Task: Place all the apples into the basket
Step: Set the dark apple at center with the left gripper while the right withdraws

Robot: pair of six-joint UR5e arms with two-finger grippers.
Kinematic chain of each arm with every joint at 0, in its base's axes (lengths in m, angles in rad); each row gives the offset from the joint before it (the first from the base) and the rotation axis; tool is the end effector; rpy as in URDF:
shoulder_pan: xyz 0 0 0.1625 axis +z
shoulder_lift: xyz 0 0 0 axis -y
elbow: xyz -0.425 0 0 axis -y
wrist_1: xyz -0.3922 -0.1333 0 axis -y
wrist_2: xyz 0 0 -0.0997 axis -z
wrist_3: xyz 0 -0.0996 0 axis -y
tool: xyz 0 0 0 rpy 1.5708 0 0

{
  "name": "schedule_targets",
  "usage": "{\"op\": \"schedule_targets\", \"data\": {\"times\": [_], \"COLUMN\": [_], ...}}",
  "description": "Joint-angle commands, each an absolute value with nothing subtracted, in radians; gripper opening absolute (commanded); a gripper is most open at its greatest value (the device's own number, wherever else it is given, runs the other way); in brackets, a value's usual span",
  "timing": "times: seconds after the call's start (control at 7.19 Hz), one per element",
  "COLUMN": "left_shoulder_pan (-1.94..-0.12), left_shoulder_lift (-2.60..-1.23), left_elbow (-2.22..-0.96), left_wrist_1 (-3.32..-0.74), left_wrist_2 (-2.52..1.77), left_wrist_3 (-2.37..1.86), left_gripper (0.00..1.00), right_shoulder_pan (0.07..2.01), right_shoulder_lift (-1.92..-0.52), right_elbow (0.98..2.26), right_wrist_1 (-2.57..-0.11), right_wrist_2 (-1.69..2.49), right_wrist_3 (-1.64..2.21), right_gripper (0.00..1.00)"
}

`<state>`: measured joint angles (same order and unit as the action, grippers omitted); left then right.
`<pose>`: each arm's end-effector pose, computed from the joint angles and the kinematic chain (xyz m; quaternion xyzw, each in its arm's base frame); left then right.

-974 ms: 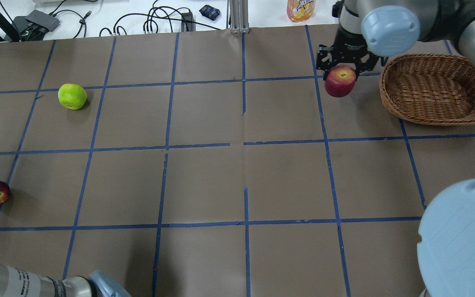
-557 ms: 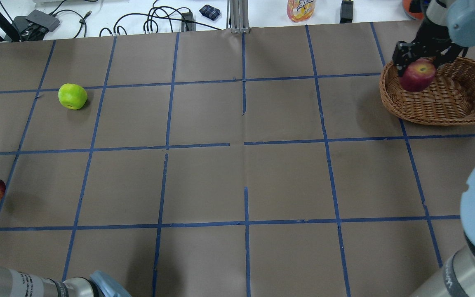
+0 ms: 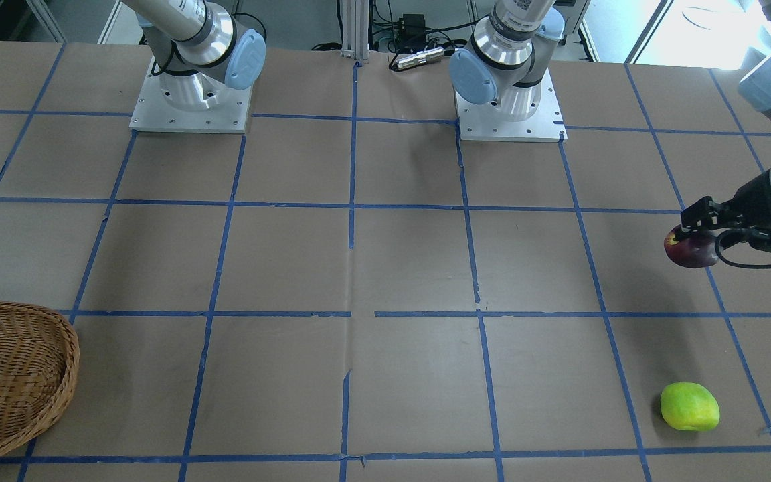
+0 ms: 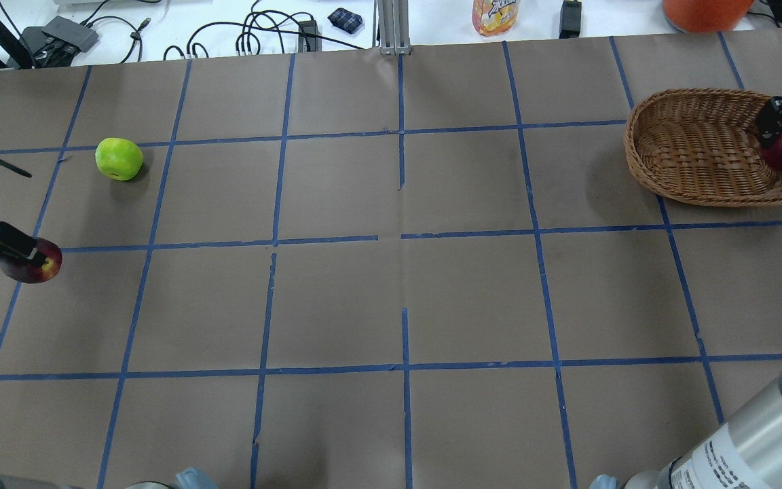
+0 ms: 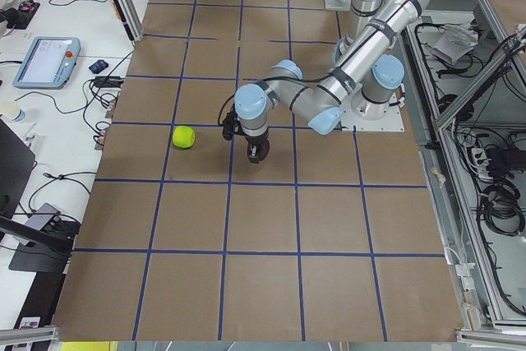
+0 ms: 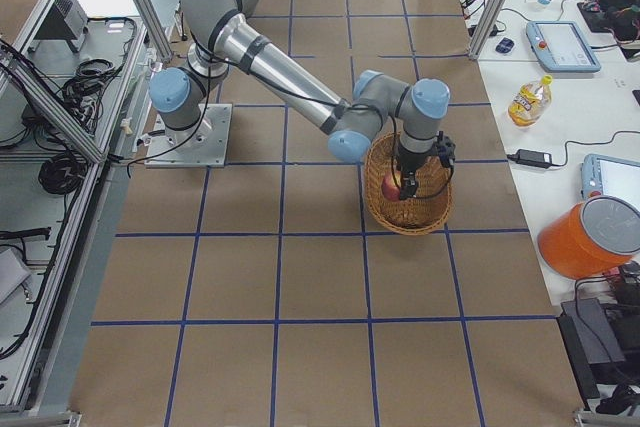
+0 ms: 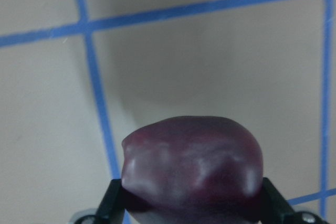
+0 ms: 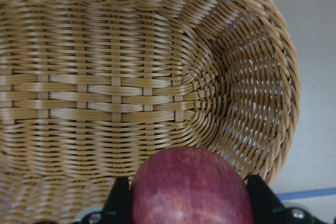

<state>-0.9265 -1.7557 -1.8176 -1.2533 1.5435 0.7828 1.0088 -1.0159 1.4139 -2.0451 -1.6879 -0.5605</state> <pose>0.2048 -0.4991 0.3059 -0.0683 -0.9959 -0.0342 0.0477 -0.2660 -0.6507 0.2807 -0.0030 -0.9976 0.0011 0.0698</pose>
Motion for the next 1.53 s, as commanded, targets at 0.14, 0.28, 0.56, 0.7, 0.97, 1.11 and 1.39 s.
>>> {"op": "schedule_targets", "data": {"times": [0.14,0.28,0.56,0.7,0.97,1.11,1.39], "left_shoulder_pan": [-1.358,-1.49,-1.673,-1.737,-1.83,-1.859,-1.884], "left_shoulder_lift": [-1.762,-1.793,-1.865,-1.888,-1.936,-1.956,-1.98], "left_elbow": [-1.819,-1.818,-1.807,-1.807,-1.804,-1.822,-1.801], "left_wrist_1": [-1.228,-1.068,-0.979,-0.936,-0.821,-0.821,-0.779], "left_wrist_2": [1.462,1.454,1.457,1.457,1.463,1.466,1.466], "left_wrist_3": [0.197,0.037,-0.236,-0.262,-0.328,-0.333,-0.336], "left_gripper": [0.0,0.0,0.0,0.0,0.0,0.53,1.0], "right_shoulder_pan": [1.002,1.002,1.002,1.002,1.024,1.082,1.214], "right_shoulder_lift": [-0.977,-0.974,-0.956,-0.959,-1.017,-1.072,-1.111], "right_elbow": [1.411,1.413,1.417,1.411,1.405,1.404,1.407], "right_wrist_1": [-2.086,-2.104,-2.148,-2.138,-2.043,-1.963,-1.856], "right_wrist_2": [-1.671,-1.672,-1.62,-1.623,-1.621,-1.623,-1.6], "right_wrist_3": [-0.574,-0.578,-0.571,-0.571,-0.569,-0.521,-0.414], "right_gripper": [0.0,0.3,1.0,1.0,1.0,1.0,1.0]}}
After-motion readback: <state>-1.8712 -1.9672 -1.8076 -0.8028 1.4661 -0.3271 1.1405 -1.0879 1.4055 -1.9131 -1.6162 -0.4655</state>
